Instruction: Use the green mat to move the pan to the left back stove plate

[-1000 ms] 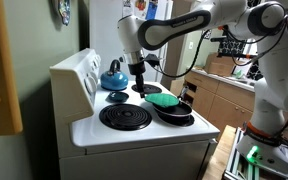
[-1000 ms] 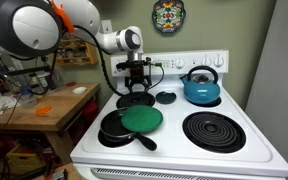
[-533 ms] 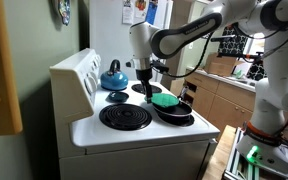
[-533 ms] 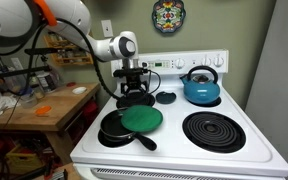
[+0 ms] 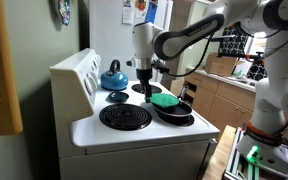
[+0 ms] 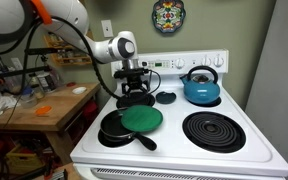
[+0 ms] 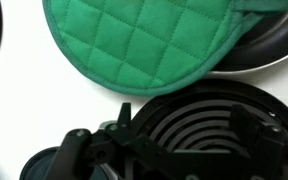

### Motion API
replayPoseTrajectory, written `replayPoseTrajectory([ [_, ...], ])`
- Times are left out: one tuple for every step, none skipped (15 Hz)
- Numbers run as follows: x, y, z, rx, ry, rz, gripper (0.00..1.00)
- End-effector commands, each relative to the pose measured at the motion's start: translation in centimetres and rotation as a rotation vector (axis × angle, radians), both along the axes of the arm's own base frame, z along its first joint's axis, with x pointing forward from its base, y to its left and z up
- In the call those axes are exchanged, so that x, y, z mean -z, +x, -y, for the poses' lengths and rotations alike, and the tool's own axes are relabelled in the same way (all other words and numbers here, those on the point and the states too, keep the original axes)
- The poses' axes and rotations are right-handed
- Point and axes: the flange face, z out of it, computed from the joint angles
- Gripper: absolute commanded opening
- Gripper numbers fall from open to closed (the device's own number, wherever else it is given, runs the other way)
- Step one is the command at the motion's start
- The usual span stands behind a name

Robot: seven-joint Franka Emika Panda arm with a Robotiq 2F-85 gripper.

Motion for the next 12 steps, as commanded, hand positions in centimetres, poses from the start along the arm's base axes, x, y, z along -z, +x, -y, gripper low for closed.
replayPoseTrajectory([
  [-0.4, -0.9, 1.7, -0.089, 0.038, 0.019, 1.0],
  [-0.5, -1.2, 2.3, -0.114, 0.043, 0.006, 1.0],
  [-0.6, -1.6, 2.8, -0.131, 0.044, -0.002, 1.0],
  [-0.5, -2.1, 3.3, -0.15, 0.048, -0.028, 1.0],
  [-0.4, -2.6, 3.8, -0.161, 0.051, -0.05, 1.0],
  [-0.4, -3.2, 4.5, -0.167, 0.054, -0.052, 1.0],
  [-0.9, -3.5, 5.2, -0.175, 0.051, -0.004, 1.0],
  [-1.1, -3.9, 5.6, -0.187, 0.061, 0.016, 1.0],
  [-1.0, -4.3, 6.1, -0.196, 0.056, 0.015, 1.0],
  [-0.9, -4.6, 6.8, -0.201, 0.048, 0.011, 1.0],
  [-0.7, -5.0, 7.4, -0.207, 0.049, 0.002, 1.0],
  [-0.5, -5.2, 8.0, -0.2, 0.038, -0.014, 1.0],
])
